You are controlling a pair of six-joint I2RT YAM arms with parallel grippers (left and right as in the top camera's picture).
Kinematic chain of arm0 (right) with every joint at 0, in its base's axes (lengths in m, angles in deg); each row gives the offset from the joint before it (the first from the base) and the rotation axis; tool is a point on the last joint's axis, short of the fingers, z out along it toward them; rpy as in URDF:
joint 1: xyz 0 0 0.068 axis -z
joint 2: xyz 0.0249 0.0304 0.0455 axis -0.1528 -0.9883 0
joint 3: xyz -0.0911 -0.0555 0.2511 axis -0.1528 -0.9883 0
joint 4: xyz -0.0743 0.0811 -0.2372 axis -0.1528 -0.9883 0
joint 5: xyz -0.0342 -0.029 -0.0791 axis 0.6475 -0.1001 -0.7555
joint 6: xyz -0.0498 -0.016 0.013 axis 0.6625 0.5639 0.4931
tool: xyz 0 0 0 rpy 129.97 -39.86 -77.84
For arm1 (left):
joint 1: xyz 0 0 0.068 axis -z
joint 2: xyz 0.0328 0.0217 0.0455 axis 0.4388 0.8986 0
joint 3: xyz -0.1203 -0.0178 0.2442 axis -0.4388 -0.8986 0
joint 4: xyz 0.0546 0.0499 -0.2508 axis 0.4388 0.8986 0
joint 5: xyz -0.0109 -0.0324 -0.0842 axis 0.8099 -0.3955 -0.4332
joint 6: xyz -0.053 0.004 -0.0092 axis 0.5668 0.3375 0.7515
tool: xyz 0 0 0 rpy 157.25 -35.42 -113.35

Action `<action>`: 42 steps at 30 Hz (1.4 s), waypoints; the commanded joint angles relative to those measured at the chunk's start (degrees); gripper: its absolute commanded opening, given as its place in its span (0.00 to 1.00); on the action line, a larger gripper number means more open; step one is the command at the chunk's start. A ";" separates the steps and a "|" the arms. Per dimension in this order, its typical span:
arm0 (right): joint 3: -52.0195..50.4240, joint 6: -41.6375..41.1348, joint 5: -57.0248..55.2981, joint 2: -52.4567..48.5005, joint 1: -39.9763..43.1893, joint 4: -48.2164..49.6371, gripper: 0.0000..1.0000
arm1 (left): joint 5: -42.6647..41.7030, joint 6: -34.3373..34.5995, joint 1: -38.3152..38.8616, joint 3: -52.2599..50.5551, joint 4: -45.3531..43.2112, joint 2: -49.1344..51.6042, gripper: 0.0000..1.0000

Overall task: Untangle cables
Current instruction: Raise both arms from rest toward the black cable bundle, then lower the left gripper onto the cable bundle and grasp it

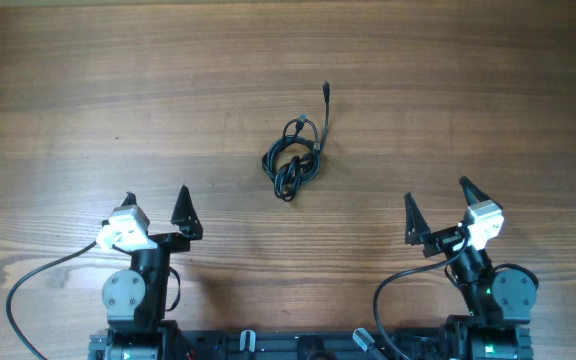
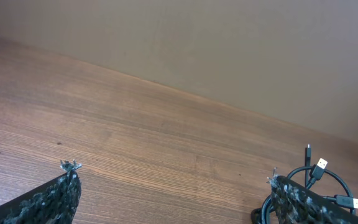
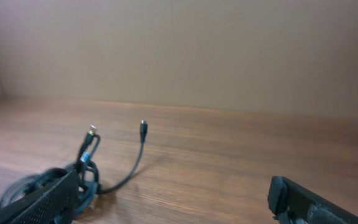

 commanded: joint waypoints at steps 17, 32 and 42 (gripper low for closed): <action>3.52 -9.62 17.97 -0.70 -0.24 -1.49 1.00 | -10.40 4.28 0.42 1.68 -0.11 -0.09 1.00; 37.22 -8.13 26.64 -33.51 -0.22 -17.51 1.00 | -24.98 0.46 0.42 38.58 20.09 35.39 1.00; 63.36 2.08 27.50 -51.89 0.70 -44.11 1.00 | -27.69 0.59 0.42 64.94 44.46 63.41 1.00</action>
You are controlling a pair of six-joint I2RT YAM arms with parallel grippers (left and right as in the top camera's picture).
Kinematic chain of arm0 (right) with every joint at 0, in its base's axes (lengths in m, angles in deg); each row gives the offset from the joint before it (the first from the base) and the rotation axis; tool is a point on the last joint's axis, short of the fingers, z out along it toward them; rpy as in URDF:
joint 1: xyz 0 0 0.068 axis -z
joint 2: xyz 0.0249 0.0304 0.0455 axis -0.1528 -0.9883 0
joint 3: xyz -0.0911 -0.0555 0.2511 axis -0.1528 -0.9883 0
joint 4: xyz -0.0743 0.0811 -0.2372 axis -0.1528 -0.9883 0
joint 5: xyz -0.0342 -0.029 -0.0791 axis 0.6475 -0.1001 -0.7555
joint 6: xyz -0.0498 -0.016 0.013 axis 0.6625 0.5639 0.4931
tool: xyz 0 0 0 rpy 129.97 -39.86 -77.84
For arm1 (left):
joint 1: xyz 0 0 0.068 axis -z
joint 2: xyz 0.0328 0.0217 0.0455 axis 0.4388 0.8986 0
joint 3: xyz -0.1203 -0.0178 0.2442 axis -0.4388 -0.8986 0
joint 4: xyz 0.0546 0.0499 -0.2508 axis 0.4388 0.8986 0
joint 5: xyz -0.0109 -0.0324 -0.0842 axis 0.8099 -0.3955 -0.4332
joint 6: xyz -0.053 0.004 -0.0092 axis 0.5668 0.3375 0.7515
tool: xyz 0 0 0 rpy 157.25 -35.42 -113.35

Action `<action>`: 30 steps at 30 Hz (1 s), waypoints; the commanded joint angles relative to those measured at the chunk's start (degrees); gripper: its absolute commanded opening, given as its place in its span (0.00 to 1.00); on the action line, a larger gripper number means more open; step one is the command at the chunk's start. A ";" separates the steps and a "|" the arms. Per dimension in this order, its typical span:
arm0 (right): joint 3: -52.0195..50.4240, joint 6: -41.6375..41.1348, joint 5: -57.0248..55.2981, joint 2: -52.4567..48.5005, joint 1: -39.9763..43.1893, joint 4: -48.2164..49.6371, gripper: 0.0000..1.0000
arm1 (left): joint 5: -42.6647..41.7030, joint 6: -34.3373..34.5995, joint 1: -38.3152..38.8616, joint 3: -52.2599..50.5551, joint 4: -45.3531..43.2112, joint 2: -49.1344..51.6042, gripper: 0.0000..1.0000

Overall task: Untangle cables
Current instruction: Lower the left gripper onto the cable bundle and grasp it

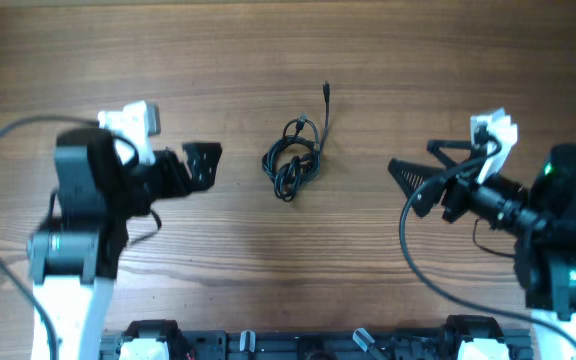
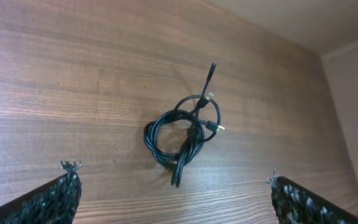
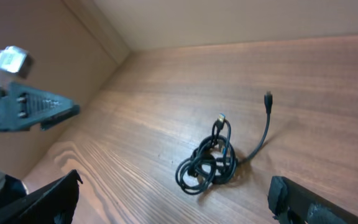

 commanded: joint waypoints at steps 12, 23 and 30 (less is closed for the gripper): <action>10.51 2.05 1.22 -12.72 0.37 -10.82 1.00 | -4.87 2.29 4.98 4.96 5.03 19.02 1.00; 10.51 2.51 1.18 -18.95 0.37 -14.62 1.00 | 4.00 6.80 21.16 4.96 3.48 32.79 1.00; 10.51 2.51 1.18 -19.15 0.37 -14.82 1.00 | 16.17 13.29 26.60 4.96 -3.02 39.82 1.00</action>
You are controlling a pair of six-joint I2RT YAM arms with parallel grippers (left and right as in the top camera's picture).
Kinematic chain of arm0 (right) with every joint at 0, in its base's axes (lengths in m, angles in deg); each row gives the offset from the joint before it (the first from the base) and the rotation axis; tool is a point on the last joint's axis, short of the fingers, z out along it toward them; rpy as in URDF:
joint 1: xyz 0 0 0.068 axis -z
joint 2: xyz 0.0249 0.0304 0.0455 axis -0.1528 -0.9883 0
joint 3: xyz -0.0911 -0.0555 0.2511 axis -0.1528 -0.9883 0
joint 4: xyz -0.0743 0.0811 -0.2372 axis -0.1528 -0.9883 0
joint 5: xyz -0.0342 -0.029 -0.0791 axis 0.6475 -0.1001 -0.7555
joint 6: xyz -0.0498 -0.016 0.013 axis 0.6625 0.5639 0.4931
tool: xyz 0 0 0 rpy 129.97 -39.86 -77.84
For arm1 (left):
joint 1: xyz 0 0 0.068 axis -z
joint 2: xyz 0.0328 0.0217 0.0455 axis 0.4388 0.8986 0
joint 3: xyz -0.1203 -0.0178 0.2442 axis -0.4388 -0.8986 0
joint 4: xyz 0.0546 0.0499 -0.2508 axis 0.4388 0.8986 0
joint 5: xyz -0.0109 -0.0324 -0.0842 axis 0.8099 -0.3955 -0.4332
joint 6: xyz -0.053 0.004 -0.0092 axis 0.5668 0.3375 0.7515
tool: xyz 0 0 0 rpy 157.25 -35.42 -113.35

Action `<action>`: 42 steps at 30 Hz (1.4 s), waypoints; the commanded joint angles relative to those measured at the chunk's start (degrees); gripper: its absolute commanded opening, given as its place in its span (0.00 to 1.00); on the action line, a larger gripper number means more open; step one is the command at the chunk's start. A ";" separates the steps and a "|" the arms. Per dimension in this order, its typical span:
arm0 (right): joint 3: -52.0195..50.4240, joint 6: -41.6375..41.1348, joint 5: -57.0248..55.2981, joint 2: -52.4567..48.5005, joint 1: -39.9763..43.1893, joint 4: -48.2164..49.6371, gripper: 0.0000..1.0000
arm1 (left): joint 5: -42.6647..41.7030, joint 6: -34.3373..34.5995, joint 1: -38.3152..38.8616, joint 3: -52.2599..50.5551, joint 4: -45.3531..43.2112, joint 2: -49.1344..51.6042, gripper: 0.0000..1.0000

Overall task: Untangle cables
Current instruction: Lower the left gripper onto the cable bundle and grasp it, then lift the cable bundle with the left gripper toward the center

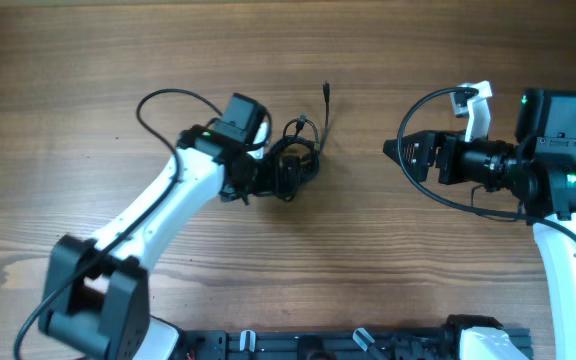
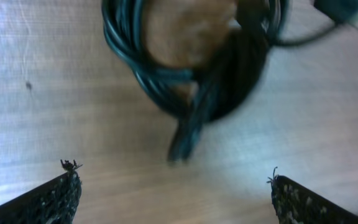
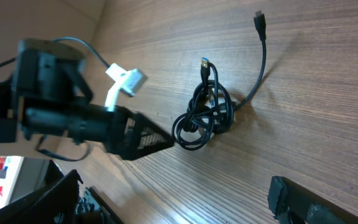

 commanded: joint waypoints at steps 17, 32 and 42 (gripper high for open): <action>1.07 -0.22 -0.59 -0.17 0.24 -0.28 1.00 | 6.47 3.43 5.33 0.79 -12.39 8.70 1.00; 1.07 -0.24 -0.59 -0.17 0.24 -0.48 1.00 | 6.23 1.53 3.67 0.79 -12.02 4.48 1.00; 1.05 -0.26 -0.79 -0.17 0.24 -1.20 1.00 | 3.30 1.29 3.56 0.79 -13.29 4.48 0.27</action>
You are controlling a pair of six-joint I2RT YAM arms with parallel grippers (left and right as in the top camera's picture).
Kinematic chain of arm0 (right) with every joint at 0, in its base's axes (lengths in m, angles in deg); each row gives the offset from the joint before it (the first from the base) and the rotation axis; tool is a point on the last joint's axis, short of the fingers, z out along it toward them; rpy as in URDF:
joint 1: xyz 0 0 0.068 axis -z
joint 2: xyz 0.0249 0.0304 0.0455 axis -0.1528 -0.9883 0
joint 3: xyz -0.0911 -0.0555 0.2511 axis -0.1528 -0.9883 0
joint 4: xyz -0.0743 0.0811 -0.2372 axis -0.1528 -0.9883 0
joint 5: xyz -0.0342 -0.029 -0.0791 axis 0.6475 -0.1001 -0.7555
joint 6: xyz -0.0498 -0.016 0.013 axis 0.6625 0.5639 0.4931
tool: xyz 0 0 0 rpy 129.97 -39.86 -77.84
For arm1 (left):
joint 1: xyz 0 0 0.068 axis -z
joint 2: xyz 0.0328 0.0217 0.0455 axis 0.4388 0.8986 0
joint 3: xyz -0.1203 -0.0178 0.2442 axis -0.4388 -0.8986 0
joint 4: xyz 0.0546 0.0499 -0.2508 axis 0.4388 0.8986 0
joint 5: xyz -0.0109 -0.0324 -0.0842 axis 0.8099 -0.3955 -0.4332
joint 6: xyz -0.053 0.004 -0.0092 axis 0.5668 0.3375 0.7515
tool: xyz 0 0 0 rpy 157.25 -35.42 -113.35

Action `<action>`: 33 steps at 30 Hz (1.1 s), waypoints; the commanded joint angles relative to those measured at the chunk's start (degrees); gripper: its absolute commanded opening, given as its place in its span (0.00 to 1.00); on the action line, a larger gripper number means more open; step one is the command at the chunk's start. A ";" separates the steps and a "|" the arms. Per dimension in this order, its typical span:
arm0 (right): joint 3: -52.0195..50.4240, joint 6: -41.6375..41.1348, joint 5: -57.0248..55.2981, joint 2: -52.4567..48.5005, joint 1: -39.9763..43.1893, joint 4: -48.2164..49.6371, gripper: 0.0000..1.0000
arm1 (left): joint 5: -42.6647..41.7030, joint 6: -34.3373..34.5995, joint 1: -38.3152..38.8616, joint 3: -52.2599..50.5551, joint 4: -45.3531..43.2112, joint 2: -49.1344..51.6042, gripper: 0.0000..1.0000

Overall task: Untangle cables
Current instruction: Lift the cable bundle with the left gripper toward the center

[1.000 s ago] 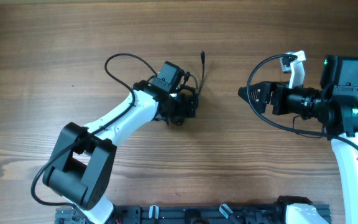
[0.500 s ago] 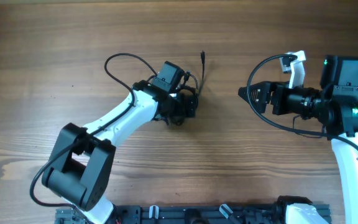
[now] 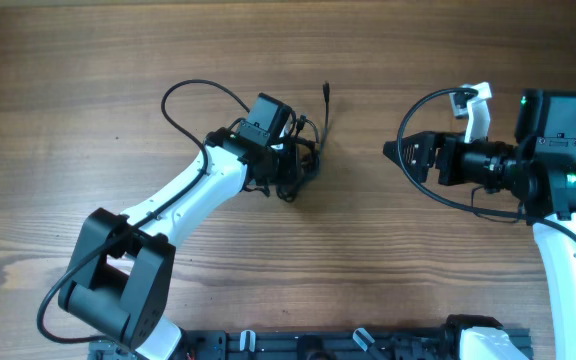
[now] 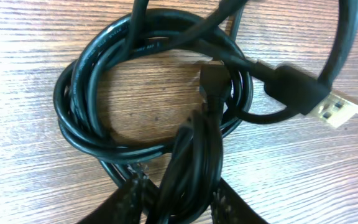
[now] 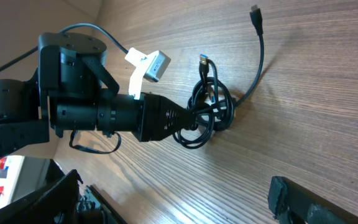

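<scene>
A tangled bundle of black cables [image 3: 301, 158] lies on the wooden table [image 3: 118, 60], coiled in loops [image 4: 98, 93], with one loose end running toward the far side [image 3: 325, 95]. A gold USB plug [image 4: 329, 109] sticks out of the coil. My left gripper [image 4: 182, 202] is down on the bundle's near side, shut on a bunch of black strands [image 4: 188, 155]. My right gripper [image 3: 400, 152] hovers open to the right of the bundle, apart from it; its wide-apart fingers [image 5: 294, 199] frame the bundle [image 5: 207, 118] and the left arm [image 5: 98, 112].
The table is bare wood around the bundle. The left arm's own black lead [image 3: 193, 90] arcs above the table left of the bundle. The arm bases [image 3: 318, 345] sit at the near edge.
My left gripper's fingers stood wide apart over the coil; now they are shut on a bunch of its strands, and the gripper sits a little farther into the bundle. The right arm has not moved.
Both grippers rested open at the near edge with the bundle untouched mid-table. Then both arms were raised on either side of it. Then the left gripper hung open right over the coil, the right waiting beside; now the left grips the strands.
</scene>
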 commanded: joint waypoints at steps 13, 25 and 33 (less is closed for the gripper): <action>1.05 -0.24 -0.57 -0.15 0.24 -0.33 1.00 | 0.63 -0.26 0.35 0.57 4.20 2.25 0.24; 1.05 -0.24 -1.88 -0.15 0.24 -0.37 1.00 | -0.24 0.00 0.48 1.42 3.10 0.63 0.04; 1.05 -0.28 -1.81 -0.15 0.24 -0.31 1.00 | -13.33 14.82 -8.20 5.46 3.26 -14.43 0.04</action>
